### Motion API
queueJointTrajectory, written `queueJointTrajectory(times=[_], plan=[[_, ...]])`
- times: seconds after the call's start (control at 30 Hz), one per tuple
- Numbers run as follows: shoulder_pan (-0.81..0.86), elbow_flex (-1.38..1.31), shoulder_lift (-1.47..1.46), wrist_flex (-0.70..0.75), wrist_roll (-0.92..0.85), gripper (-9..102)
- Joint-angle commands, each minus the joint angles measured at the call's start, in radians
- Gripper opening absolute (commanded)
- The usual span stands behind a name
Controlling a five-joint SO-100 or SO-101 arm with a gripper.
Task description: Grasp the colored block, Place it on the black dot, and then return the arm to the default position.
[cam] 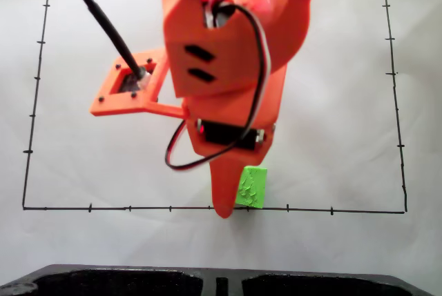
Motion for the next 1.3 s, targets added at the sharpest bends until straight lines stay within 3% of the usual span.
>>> queueJointTrajectory(times=[0.0, 0.83, 1.27], plan=[[-0.002, -0.054, -0.025, 0.008, 0.008, 34], [-0.018, -0.324, -0.325, 0.087, -0.029, 34], [-0.009, -0.337, -0.345, 0.071, -0.021, 22]])
